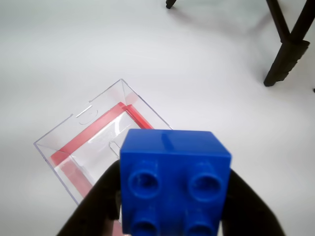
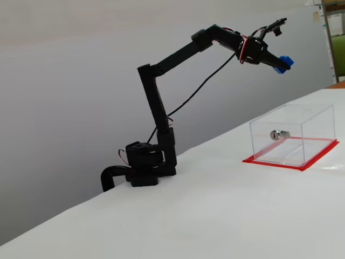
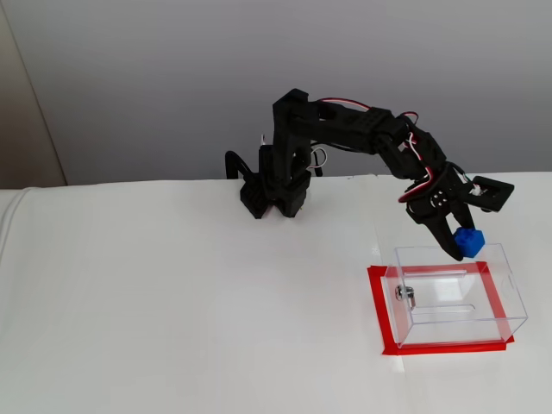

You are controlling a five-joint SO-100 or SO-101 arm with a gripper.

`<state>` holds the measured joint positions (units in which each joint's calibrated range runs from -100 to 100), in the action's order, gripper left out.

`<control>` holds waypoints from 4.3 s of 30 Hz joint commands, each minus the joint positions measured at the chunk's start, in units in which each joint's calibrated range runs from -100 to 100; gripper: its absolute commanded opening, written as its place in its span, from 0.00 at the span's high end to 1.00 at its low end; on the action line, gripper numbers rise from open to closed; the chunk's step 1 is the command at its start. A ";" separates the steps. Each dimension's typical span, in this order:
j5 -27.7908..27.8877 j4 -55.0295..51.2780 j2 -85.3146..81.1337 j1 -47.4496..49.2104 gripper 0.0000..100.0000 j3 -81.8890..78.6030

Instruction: Pick the blue lego brick and place it into the transparent box

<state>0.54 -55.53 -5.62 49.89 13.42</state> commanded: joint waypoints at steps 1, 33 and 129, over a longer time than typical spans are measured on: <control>-0.22 0.35 3.12 1.23 0.98 5.30; -0.28 1.04 13.13 4.19 0.97 6.20; -1.42 12.01 -61.11 -59.39 0.98 -59.98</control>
<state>-1.07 -46.27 -61.69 -6.84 -41.04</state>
